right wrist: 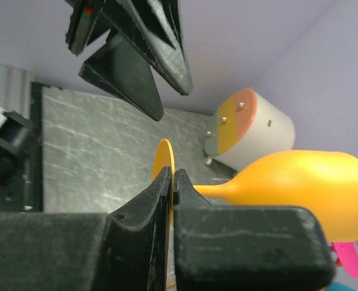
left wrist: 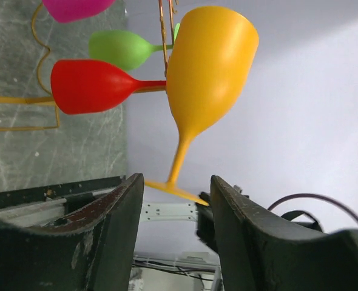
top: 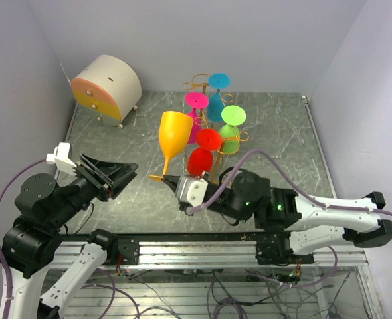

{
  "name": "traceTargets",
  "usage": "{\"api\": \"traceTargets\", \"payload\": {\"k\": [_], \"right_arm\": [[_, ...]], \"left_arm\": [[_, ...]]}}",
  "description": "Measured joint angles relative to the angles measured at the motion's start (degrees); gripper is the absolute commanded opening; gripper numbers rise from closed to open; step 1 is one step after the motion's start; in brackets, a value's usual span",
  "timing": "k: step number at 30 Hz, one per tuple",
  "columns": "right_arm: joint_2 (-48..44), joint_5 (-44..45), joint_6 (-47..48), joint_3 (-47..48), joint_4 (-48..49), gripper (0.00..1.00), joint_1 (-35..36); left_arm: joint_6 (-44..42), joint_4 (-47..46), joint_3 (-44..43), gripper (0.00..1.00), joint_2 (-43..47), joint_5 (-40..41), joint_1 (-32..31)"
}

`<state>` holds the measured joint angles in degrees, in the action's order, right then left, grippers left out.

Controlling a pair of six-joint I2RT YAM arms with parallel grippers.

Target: Take the wine glass off the wine glass rack

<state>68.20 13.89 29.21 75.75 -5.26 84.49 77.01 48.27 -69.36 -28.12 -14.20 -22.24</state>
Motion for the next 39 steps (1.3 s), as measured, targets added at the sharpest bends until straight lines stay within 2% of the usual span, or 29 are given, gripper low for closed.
{"api": "traceTargets", "payload": {"k": [8,13,25,39], "right_arm": [[0.26,13.33,12.00,-7.65,12.83,0.00,5.88],[0.81,17.99,20.96,-12.17,23.43,0.00,8.79],[5.38,19.50,36.65,-20.37,42.88,0.00,12.22],[9.57,17.00,41.81,-20.85,48.63,0.00,12.26]], "left_arm": [[3.34,3.02,-0.39,0.59,0.55,-0.70,0.00],[3.89,4.72,-0.44,0.60,0.70,-1.38,0.00],[7.56,3.37,3.50,0.61,1.68,-3.04,0.02],[9.57,0.79,4.76,0.61,2.25,-4.81,0.02]]}}
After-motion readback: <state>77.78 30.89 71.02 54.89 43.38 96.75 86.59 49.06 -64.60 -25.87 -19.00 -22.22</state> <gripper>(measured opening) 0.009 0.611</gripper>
